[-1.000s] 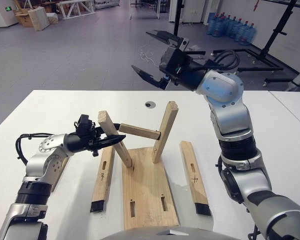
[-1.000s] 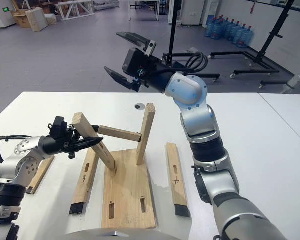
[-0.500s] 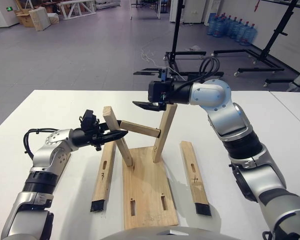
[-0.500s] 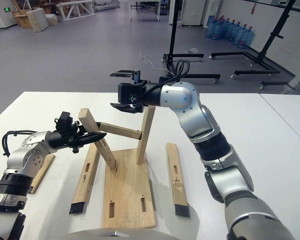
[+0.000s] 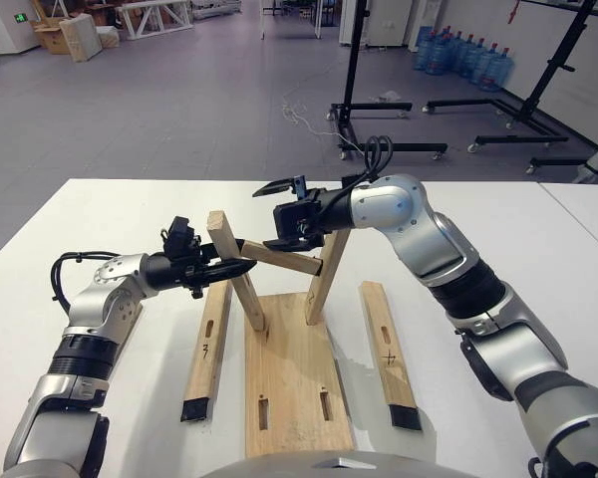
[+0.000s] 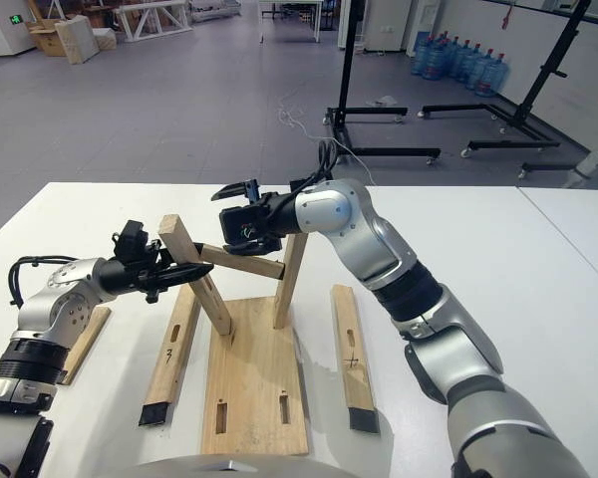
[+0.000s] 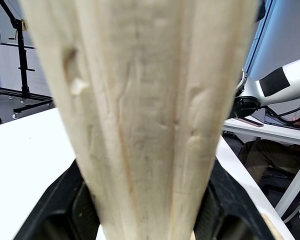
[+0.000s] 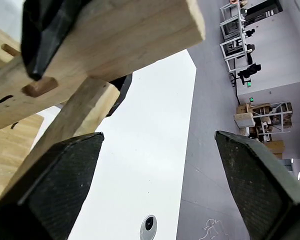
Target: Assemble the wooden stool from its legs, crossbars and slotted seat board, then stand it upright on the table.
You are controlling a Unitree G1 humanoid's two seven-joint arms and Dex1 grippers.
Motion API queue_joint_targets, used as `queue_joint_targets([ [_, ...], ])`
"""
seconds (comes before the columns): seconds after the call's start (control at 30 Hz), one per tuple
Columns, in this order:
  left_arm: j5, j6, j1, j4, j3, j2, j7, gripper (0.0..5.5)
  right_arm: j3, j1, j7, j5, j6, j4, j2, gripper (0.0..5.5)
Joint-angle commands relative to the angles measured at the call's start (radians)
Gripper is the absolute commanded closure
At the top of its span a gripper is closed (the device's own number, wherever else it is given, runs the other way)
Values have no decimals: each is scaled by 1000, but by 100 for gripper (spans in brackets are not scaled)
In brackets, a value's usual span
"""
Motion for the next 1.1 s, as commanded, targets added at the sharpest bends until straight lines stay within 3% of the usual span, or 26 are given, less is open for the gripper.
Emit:
queue_joint_targets([
  [0.03, 164, 41, 87, 79, -106, 9, 20, 349, 32, -17, 80, 19, -31, 31, -12, 141],
  [0.43, 176, 26, 86, 92, -122, 6, 12, 349, 55, -30, 95, 10, -86, 102, 24, 141],
  [0.77, 176, 22, 98, 86, -125, 12, 12, 349, 177, 107, 251, 41, -109, 62, -56, 141],
  [1.1, 178, 26, 104, 71, -136, 13, 13, 349, 145, 89, 55, -43, -195, 113, 6, 141],
])
